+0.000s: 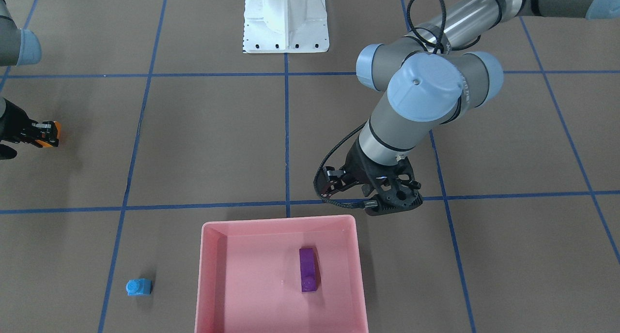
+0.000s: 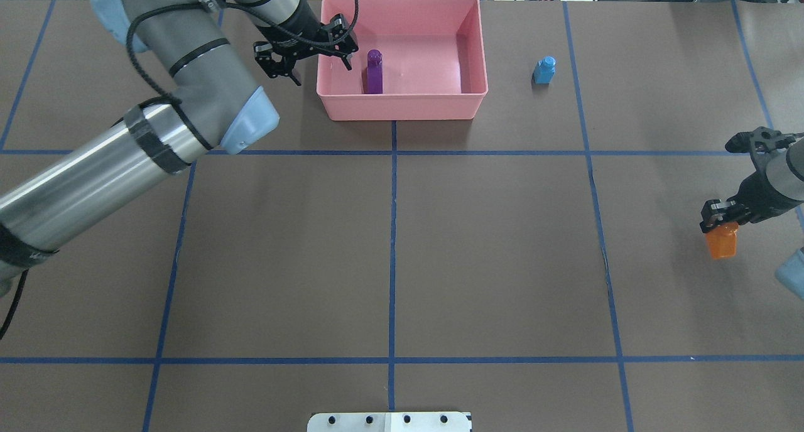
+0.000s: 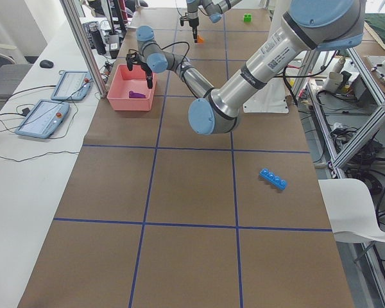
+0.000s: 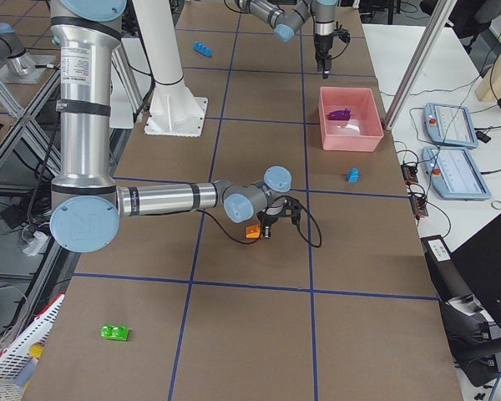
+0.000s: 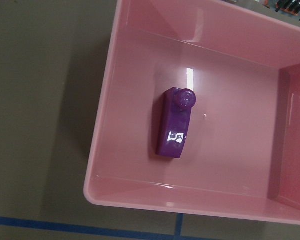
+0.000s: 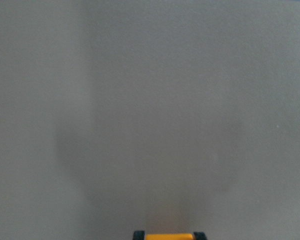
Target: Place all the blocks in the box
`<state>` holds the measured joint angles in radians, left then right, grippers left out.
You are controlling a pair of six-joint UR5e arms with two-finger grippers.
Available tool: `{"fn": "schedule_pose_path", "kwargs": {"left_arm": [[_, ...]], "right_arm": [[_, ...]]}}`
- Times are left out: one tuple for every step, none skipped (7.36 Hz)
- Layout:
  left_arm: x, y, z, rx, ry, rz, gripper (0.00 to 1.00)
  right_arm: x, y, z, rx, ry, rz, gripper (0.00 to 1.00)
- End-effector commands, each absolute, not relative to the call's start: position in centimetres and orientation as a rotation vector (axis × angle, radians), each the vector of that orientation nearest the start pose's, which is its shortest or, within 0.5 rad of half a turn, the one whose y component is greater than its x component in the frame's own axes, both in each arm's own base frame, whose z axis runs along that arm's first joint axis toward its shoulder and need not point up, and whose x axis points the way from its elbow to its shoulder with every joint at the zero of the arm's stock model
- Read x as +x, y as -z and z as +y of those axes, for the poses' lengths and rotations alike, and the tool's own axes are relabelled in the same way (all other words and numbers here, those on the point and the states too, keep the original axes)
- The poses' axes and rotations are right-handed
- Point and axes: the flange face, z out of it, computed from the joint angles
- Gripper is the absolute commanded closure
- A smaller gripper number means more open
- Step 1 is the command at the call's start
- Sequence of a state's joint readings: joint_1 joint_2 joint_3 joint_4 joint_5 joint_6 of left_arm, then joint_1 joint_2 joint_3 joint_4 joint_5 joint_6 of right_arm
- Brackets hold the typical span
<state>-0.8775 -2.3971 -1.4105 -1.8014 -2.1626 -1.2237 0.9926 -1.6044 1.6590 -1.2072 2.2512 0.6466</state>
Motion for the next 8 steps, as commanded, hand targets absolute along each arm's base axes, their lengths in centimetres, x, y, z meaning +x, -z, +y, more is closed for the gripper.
{"fn": "schedule_pose_path", "kwargs": {"left_arm": [[36.0,-25.9,-55.7,0.088,0.142,1.017,0.06],[33.3,-30.0,-52.4,0.109,0.075,0.989,0.06],[30.7,-34.6,-49.3,0.135,-0.028,0.941,0.06],[28.4,-37.7,-46.6,0.15,-0.106,0.908,0.06],[26.4,-40.4,-44.2,0.135,-0.123,0.878,0.06],[24.1,-43.8,-41.5,0.133,-0.195,0.833,0.06],[21.8,-47.5,-38.7,0.176,-0.3,0.823,0.06],[20.2,-49.9,-36.3,0.198,-0.325,0.838,0.06]], "right_arm": [[-25.0,-47.2,-54.1,-0.045,0.044,-0.778,1.0],[-26.8,-38.9,-58.7,-0.071,0.004,-0.752,1.0],[-28.7,-32.5,-62.5,-0.076,-0.069,-0.765,1.0],[-32.5,-27.4,-66.6,-0.102,-0.175,-0.787,1.0],[-35.7,-23.1,-71.4,-0.086,-0.222,-0.821,1.0],[-37.9,-22.5,-73.6,-0.063,-0.269,-0.87,1.0],[-40.3,-22.1,-75.5,-0.039,-0.341,-0.934,1.0],[-44.6,-20.2,-75.9,0.0,-0.424,-0.943,1.0]]}}
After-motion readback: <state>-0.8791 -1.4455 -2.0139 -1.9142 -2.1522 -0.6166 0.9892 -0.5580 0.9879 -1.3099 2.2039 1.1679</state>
